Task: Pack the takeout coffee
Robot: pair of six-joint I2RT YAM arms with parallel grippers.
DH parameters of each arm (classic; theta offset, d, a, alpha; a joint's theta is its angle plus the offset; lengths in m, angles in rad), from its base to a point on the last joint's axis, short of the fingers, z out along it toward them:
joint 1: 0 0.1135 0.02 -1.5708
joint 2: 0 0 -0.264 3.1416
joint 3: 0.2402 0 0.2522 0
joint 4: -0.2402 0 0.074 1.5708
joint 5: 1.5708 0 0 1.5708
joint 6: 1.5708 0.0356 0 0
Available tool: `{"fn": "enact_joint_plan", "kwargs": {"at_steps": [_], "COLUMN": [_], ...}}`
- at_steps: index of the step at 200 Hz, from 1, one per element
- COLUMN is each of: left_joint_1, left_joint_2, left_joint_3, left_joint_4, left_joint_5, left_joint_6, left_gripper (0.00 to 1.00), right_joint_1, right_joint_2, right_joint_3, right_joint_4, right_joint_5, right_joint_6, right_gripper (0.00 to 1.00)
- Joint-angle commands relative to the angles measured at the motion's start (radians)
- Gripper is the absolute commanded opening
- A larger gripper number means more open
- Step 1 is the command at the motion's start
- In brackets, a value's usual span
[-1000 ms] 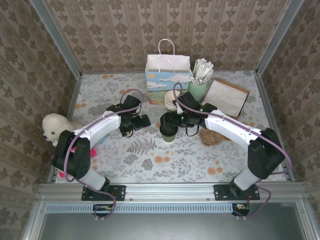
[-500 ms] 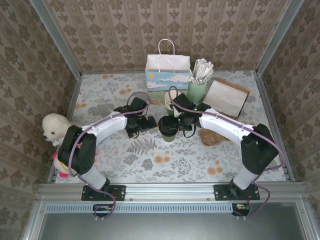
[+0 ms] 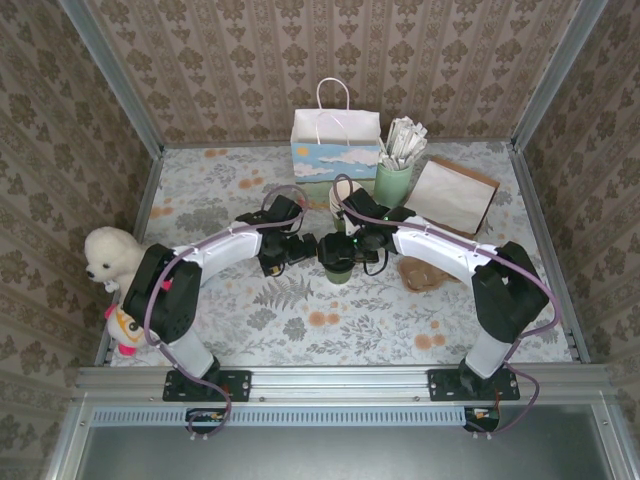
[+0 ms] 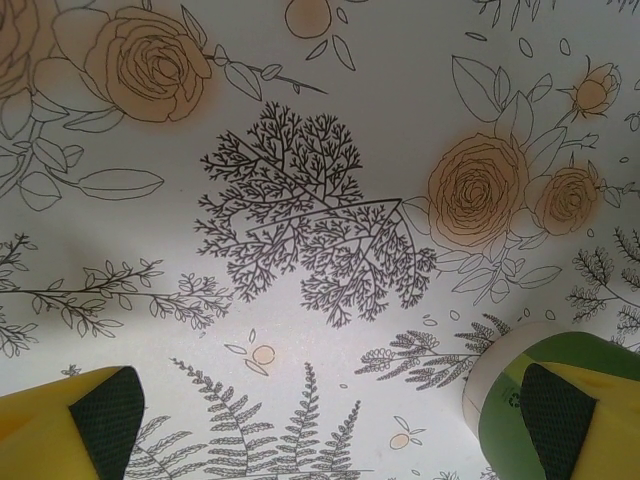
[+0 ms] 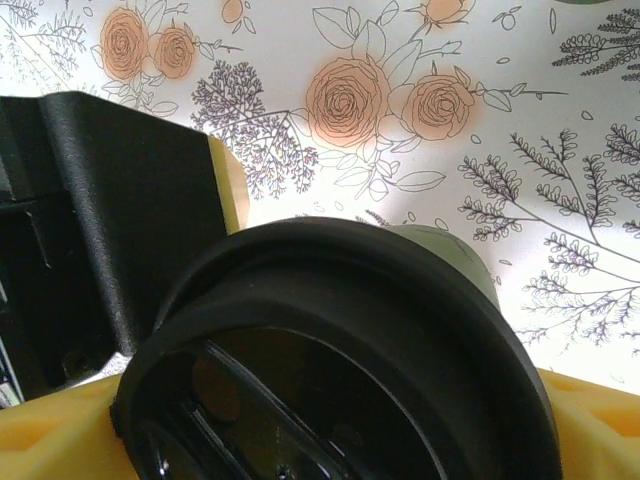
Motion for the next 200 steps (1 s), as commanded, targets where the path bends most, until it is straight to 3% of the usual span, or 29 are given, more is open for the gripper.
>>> {"fn": "enact_joint_plan", "kwargs": {"at_steps": [1,41,97,140,200], "left_joint_1": [-0.013,-0.005,0.015,0.015,0.013], "left_joint_2": [0.015,-0.031,-0.064,-0.053,-0.072], "left_joint_3": [0.036,0.029,0.018,0.025,0.006], "left_joint_4": [-0.007,-0.024,-0.026,-0.018,-0.022], "left_joint_5": [0.016,-0.041,-0.072,-0.058,-0.072], "left_joint_6": [-0.008,-0.007,-0.007,-0.011,-0.019], "left_gripper": [1.0,1.0,1.0,1.0,1.0], "right_joint_1": [-0.004,-0.051,-0.268,-0.426,-0.562], "right_joint_2": [-0.013,-0.112,-0.188,-0.133,-0.026], "right_joint_3": [-0.022,-0.1,-0.168,-0.116,-0.019], "right_joint_4": [-0.014,-0.013,-0.049,-0.027,0.032], "right_joint_5": [0.013,0.043,0.047,0.041,0.038], "right_joint_6": [-0.015,-0.05,-0.143,-0.171,-0.19], "right_gripper": [0.81,0.77,0.77,0.76,0.77]}}
